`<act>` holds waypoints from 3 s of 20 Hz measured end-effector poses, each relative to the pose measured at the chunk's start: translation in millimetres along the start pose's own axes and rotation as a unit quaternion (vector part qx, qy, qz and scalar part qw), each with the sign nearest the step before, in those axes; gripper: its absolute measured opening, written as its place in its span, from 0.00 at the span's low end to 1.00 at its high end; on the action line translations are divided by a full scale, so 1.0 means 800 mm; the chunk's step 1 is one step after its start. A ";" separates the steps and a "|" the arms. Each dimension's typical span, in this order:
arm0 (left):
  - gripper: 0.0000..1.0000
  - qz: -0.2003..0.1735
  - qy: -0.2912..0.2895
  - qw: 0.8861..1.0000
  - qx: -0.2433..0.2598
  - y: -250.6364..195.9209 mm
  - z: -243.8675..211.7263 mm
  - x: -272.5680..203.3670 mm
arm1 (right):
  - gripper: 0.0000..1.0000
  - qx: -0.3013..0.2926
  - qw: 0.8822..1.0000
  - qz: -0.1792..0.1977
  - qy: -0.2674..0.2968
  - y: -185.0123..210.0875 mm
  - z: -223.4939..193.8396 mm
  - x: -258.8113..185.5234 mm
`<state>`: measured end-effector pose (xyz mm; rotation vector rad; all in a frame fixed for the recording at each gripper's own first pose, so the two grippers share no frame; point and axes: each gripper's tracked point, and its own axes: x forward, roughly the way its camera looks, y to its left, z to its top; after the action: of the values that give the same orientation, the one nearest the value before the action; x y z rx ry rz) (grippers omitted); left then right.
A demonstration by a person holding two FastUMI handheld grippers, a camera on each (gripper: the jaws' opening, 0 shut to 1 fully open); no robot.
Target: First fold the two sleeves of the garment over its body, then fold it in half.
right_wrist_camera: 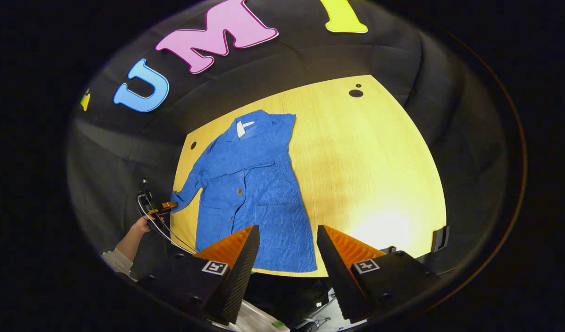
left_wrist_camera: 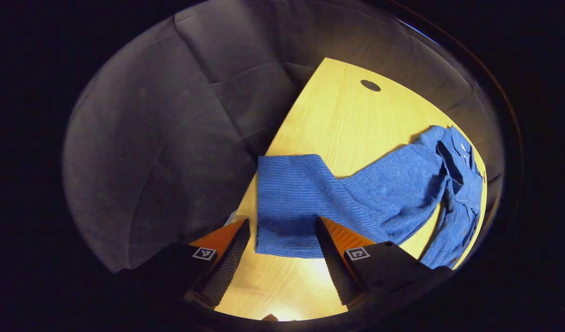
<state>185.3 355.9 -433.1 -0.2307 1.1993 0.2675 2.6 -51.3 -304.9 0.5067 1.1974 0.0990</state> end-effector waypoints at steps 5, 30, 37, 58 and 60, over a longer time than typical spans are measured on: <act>0.25 -0.017 0.026 0.999 0.035 -0.015 -0.001 -0.001 | 0.83 0.012 1.000 0.012 0.004 0.009 -0.006 0.003; 0.00 -0.184 -0.213 0.941 0.190 -0.368 0.142 -0.295 | 0.82 0.000 0.999 0.051 -0.006 -0.065 0.026 -0.005; 0.00 -0.263 -0.143 0.910 0.286 -0.591 0.089 -0.238 | 0.82 0.017 0.999 0.035 0.015 -0.113 -0.028 -0.005; 0.07 -0.183 0.026 0.937 0.298 -0.734 -0.004 -0.060 | 0.82 0.055 0.996 0.032 0.060 -0.154 -0.019 0.043; 0.37 -0.210 0.016 0.932 0.296 -0.757 -0.012 -0.072 | 0.82 0.054 0.996 0.028 0.062 -0.158 -0.019 0.047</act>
<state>353.5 -224.0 -362.0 0.0415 1.1785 -0.4735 -21.3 -145.3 -395.1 0.6376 1.3151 0.1158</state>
